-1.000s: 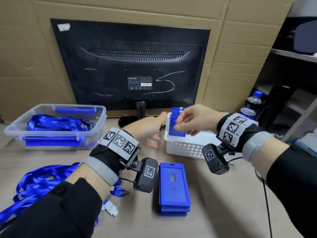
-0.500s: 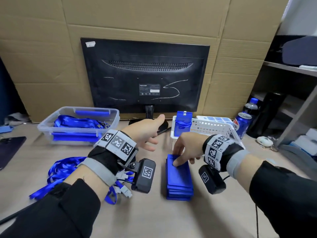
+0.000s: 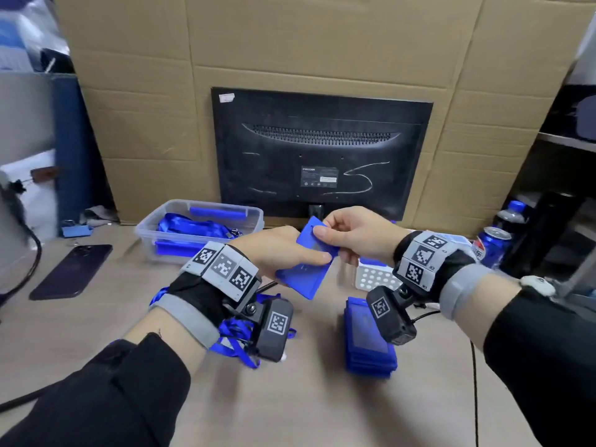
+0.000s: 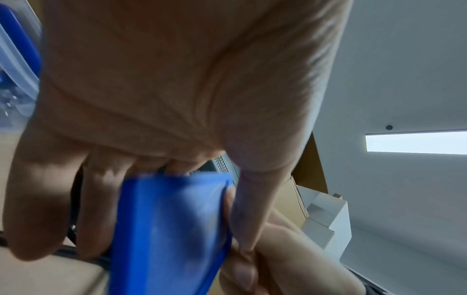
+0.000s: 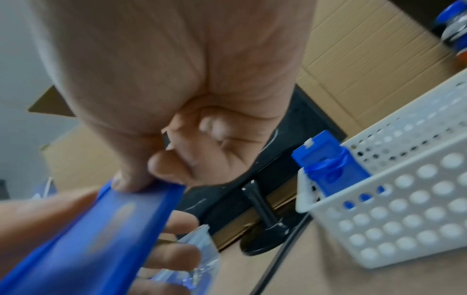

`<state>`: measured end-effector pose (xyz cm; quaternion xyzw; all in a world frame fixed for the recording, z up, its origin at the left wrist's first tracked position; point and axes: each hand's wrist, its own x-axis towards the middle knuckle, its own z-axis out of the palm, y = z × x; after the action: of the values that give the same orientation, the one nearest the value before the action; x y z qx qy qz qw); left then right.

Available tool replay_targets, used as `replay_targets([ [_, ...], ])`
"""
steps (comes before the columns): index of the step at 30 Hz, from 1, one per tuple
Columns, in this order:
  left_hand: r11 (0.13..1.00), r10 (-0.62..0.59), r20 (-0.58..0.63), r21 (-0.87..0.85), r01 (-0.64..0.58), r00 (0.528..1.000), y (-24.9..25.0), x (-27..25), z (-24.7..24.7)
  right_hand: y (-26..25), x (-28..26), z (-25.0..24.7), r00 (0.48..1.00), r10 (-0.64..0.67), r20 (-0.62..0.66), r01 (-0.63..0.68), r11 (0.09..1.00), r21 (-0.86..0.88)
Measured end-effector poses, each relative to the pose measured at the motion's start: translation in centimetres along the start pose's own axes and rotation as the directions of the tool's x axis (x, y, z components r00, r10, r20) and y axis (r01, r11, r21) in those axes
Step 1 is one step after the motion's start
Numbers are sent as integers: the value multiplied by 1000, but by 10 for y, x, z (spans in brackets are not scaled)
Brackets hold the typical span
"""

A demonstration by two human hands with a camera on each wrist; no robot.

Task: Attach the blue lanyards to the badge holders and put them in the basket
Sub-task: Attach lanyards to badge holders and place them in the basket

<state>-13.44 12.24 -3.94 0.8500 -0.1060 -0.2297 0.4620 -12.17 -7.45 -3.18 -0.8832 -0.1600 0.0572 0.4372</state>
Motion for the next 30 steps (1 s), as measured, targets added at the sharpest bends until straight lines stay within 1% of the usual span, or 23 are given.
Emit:
replay_targets([
  [2, 996, -17, -17, -85, 15, 1000, -9, -11, -12, -14, 9, 19, 1000, -19, 15, 18, 998, 58],
  [3, 991, -44, -25, -125, 41, 999, -16, -14, -19, -19, 14, 28, 1000, -6, 30, 4, 998, 70],
  [4, 990, -71, -49, -127, 65, 996, -22, -20, -26, -22, 20, 38, 998, 28, 56, -30, 998, 47],
  [5, 990, -100, -100, -108, 90, 990, -29, -24, -34, -25, 26, 48, 992, 80, 101, -77, 997, -28],
  [6, 990, -120, -154, -88, 108, 981, -36, -28, -41, -27, 31, 59, 976, 146, 159, -122, 981, -148],
  [8, 986, -148, -209, -103, 128, 967, -49, -35, -52, -30, 36, 78, 921, 266, 283, -161, 924, -346],
  [11, 973, -176, -191, -186, 140, 966, -61, -45, -62, -38, 36, 100, 814, 398, 423, -151, 849, -507],
  [12, 969, -176, -176, -202, 140, 969, -64, -47, -63, -41, 36, 105, 786, 436, 439, -123, 806, -579],
  [13, 967, -179, -171, -211, 142, 969, -67, -48, -66, -43, 35, 110, 773, 465, 431, -90, 754, -651],
  [15, 961, -190, -158, -230, 151, 969, -72, -47, -68, -44, 35, 118, 769, 503, 395, -39, 653, -756],
  [16, 958, -194, -145, -243, 155, 970, -75, -45, -67, -43, 34, 123, 757, 523, 392, -20, 618, -786],
  [18, 958, -193, -138, -241, 156, 971, -77, -42, -65, -42, 34, 131, 724, 559, 404, 13, 574, -818],
  [21, 962, -185, -140, -229, 150, 973, -78, -39, -62, -46, 35, 136, 659, 631, 409, 16, 533, -846],
  [22, 961, -185, -141, -233, 150, 973, -79, -38, -61, -47, 36, 135, 642, 637, 427, 16, 545, -838],
  [23, 960, -183, -143, -239, 146, 973, -79, -38, -61, -46, 37, 133, 631, 629, 454, 9, 580, -815],
  [24, 961, -176, -148, -241, 137, 973, -79, -37, -61, -43, 37, 131, 625, 612, 484, -15, 629, -777],
  [26, 967, -154, -175, -230, 112, 972, -78, -35, -59, -42, 35, 125, 626, 553, 550, -133, 770, -624],
  [27, 971, -140, -186, -219, 98, 973, -76, -35, -59, -43, 34, 120, 648, 501, 574, -198, 838, -508],
  [28, 976, -127, -195, -202, 86, 973, -75, -34, -58, -46, 31, 114, 693, 437, 574, -239, 890, -388],
  [29, 979, -114, -202, -187, 76, 973, -73, -34, -57, -49, 29, 107, 751, 366, 550, -255, 929, -270],
  [30, 982, -100, -205, -179, 63, 974, -71, -34, -56, -52, 28, 100, 812, 297, 503, -240, 954, -177],
])
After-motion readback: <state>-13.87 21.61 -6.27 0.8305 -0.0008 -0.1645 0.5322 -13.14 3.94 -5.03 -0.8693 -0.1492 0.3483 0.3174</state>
